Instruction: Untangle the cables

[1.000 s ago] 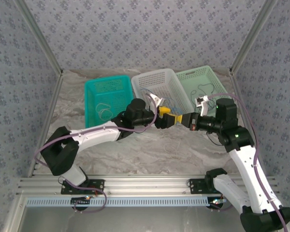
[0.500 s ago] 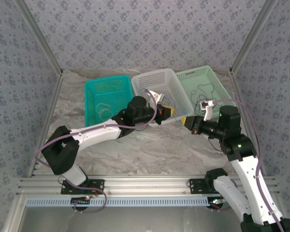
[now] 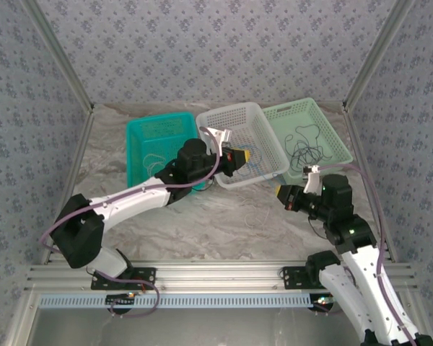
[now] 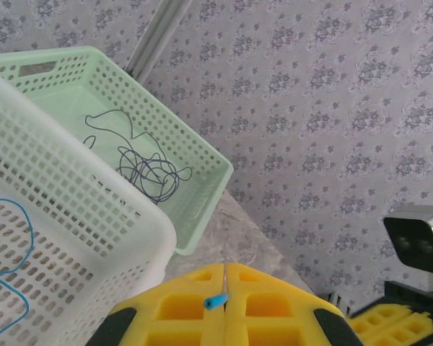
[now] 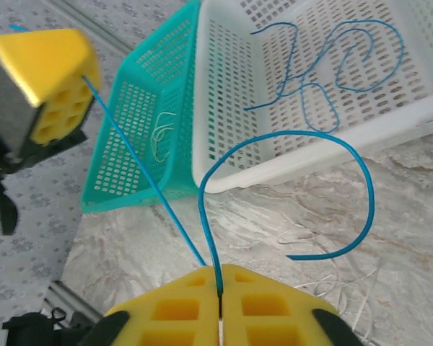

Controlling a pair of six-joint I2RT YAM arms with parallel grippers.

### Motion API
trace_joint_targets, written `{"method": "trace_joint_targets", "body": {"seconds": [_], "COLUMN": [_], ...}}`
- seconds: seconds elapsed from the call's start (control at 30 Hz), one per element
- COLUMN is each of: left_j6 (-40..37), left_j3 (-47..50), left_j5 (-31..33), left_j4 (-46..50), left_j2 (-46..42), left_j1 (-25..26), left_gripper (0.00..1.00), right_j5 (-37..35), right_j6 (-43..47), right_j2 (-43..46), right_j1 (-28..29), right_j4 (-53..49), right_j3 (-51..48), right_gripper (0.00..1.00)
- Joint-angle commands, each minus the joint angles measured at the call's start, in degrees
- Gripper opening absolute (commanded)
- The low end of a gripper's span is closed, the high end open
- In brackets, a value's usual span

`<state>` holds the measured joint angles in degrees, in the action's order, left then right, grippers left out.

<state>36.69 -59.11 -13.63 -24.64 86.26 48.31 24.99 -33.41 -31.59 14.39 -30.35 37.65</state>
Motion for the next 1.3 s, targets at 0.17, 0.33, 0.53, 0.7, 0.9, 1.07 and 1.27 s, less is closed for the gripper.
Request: {"method": "trace_joint_targets", "body": {"seconds": [0.17,0.33,0.53,0.7,0.9,1.07,1.27], "left_j6": [-3.48,-8.66,-16.71,-18.31,-19.59,-20.11,-19.80], "left_j3": [-4.11,-6.58,-9.15,-8.91,-8.64,-8.48,-8.30], "left_j5": [1.01,-1.31,-5.82,-9.42,-11.06,-10.81,-10.98], "left_j4": [6.04,13.74,20.14,18.96,18.23,17.32,15.50], "left_j2": [-3.10,-3.74,-3.96,-4.33,-5.42,-5.77,-5.94], "left_j1": [-1.39,-1.35,-1.07,-1.18,-1.24,-1.28,-1.21], "left_gripper": [0.00,0.00,0.00,0.00,0.00,0.00,0.00], "right_j5": [-10.91,-10.61,-1.51,6.79,15.73,20.35,21.05], "right_j6": [-4.01,-0.17,1.24,5.04,3.28,-0.14,-1.24], "right_j2": [2.93,1.13,-4.75,-11.25,-13.10,-13.75,-14.10], "right_j1": [0.06,-0.49,-3.61,-4.79,-4.87,-4.68,-4.31], "right_j4": [-3.84,-7.80,-3.05,-0.28,5.16,7.50,8.19], "right_j3": [-0.47,3.69,8.00,7.55,4.90,2.89,0.25], "right_gripper": [0.78,0.81,0.81,0.71,0.66,0.65,0.61]}}
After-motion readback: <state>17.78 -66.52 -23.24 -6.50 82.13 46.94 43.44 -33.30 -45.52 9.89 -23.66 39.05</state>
